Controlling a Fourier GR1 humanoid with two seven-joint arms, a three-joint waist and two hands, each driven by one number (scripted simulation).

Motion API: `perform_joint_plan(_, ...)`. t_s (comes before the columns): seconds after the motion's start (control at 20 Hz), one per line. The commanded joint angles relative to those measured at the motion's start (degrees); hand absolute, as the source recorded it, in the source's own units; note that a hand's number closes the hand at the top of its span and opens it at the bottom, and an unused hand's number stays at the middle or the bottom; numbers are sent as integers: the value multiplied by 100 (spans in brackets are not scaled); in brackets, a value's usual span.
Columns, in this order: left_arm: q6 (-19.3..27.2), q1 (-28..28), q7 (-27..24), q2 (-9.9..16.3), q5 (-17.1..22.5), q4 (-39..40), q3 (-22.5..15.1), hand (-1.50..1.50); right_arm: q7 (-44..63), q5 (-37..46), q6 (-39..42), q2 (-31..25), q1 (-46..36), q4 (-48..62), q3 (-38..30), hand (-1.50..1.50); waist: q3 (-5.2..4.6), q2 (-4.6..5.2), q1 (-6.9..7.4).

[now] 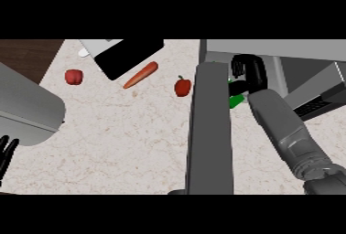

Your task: Pick up the milk, place it into the microwave and close the microwave

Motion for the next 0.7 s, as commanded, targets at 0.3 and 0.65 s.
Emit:
perform_joint_plan(0.3,75,-246,22,-7,-135,149,-89,-150,219,-95,-412,-123,-143,199,-228,150,-27,49,215)
perform_joint_plan(0.65,10,-320,129,2,-90,266,-184,-150,395,54,-667,-300,-78,383,-135,150,-27,101,329)
